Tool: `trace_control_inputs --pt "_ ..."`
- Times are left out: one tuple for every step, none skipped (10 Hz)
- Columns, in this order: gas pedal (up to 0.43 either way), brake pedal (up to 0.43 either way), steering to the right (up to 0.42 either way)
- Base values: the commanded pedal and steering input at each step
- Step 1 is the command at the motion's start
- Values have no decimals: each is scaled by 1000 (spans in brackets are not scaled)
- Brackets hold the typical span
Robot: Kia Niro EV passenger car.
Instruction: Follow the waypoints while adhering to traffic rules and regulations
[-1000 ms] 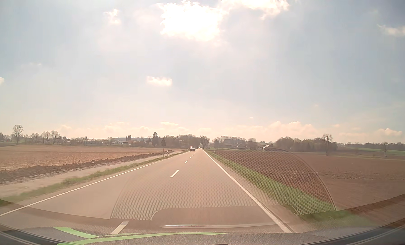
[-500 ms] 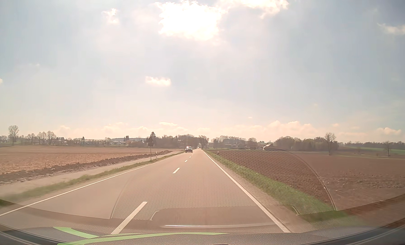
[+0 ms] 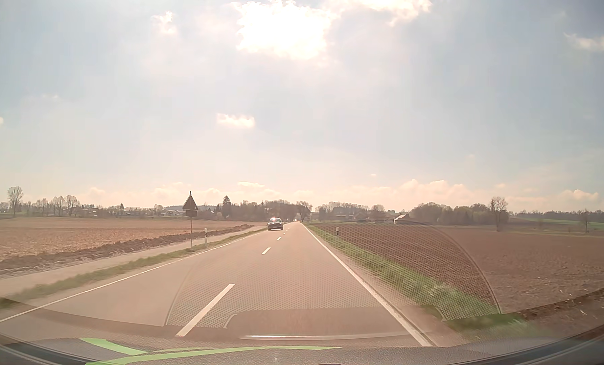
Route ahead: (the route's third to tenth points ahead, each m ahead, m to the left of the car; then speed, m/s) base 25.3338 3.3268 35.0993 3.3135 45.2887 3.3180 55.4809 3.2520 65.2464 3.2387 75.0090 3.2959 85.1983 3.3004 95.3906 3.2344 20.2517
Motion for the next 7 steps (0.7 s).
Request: trace_control_inputs --pt "280 0 -1" --pt "280 0 -1" --pt "280 0 -1" --pt "280 0 -1" --pt "280 0 -1" --pt "268 0 -1" --pt "268 0 -1"
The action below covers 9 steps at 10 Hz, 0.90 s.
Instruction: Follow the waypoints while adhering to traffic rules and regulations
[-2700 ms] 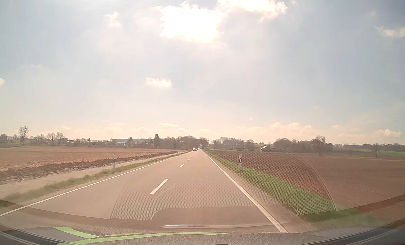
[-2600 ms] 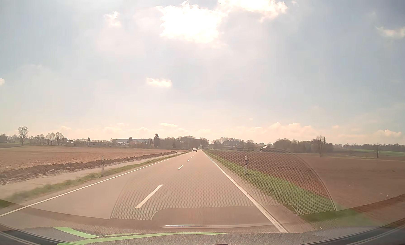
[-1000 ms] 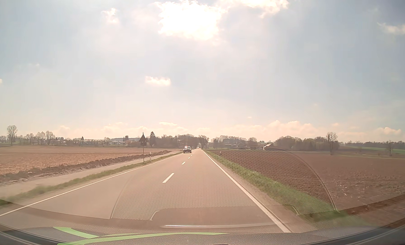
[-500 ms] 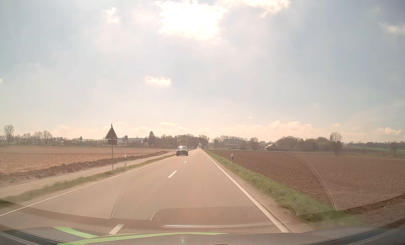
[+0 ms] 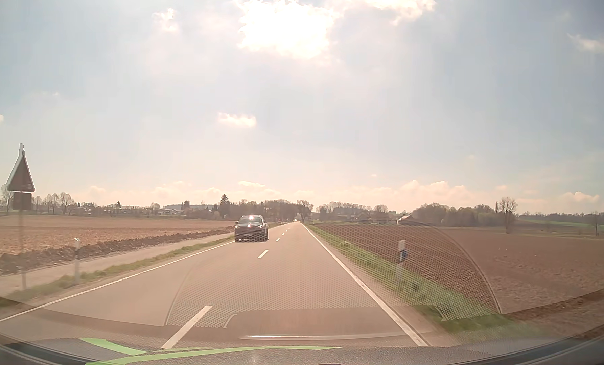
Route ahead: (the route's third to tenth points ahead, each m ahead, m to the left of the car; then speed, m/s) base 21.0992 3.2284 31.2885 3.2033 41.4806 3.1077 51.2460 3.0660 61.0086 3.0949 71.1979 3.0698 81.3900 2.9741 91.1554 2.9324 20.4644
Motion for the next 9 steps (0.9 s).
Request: trace_control_inputs --pt "268 0 -1" --pt "268 0 -2" --pt "268 0 -2" --pt "268 0 -1" --pt "268 0 -1" --pt "268 0 -2" --pt "268 0 -2" --pt "260 0 -2" --pt "260 0 -2"
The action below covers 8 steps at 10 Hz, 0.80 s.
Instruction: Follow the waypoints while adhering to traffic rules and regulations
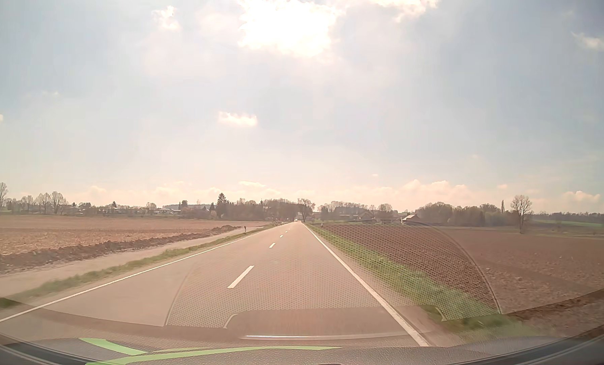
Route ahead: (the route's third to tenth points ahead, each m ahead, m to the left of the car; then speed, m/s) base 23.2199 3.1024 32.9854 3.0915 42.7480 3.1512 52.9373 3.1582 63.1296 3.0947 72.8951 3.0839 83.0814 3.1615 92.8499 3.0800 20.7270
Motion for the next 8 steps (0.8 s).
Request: trace_control_inputs --pt "260 0 -2" --pt "260 0 -2" --pt "240 0 -2" --pt "220 0 -2" --pt "209 0 -2" --pt "209 0 -2" --pt "197 0 -2" --pt "197 0 -2"
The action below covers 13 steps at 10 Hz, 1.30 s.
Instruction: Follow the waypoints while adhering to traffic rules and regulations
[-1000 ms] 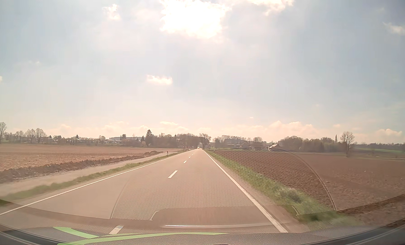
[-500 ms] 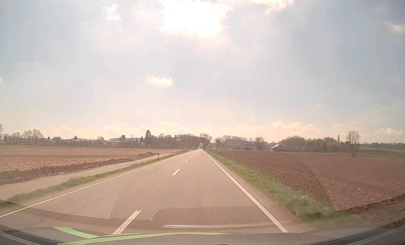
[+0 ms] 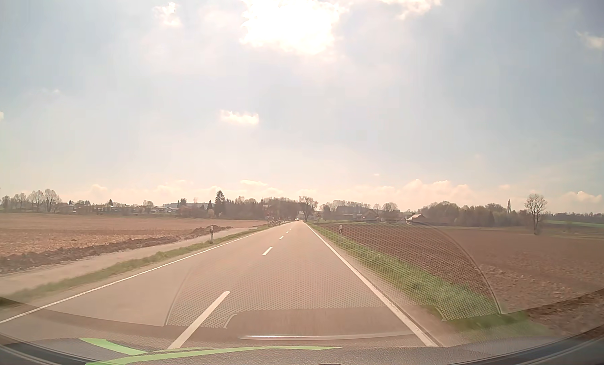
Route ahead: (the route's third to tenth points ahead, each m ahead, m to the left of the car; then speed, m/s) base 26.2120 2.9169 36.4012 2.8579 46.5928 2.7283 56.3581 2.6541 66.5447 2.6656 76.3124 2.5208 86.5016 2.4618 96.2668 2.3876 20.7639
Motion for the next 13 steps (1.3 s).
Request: trace_control_inputs --pt "197 0 -2" --pt "197 0 -2" --pt "197 0 -1" --pt "197 0 -1" --pt "209 0 -1" --pt "209 0 0" --pt "209 0 1" --pt "209 0 2" --pt "209 0 3" --pt "209 0 3" --pt "209 0 3" --pt "209 0 3" --pt "209 0 3"
